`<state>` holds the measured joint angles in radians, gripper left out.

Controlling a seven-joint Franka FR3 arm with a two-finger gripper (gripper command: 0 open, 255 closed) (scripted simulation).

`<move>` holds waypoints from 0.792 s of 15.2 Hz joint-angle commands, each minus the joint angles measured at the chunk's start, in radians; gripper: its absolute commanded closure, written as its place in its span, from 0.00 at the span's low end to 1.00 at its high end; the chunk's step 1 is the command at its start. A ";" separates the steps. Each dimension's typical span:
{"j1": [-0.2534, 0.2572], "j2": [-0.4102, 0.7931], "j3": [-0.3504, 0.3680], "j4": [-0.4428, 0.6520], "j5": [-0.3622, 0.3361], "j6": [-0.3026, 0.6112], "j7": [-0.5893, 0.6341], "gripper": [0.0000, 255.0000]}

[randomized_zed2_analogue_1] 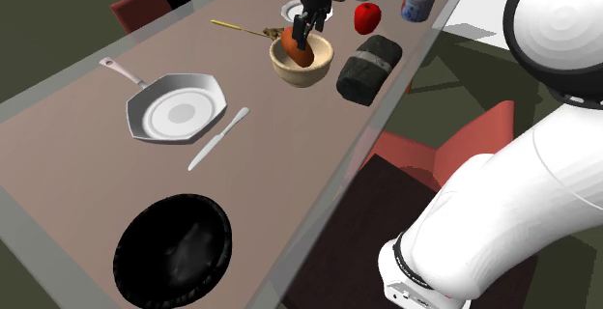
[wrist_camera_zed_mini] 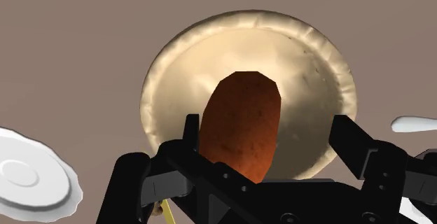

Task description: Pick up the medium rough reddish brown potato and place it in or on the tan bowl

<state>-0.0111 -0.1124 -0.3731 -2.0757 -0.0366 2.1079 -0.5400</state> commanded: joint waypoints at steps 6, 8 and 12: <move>0.000 -0.038 0.006 0.089 -0.013 -0.125 0.007 0.00; 0.000 -0.038 0.006 0.089 -0.013 -0.125 0.007 0.00; 0.000 -0.038 0.006 0.089 -0.013 -0.125 0.007 0.00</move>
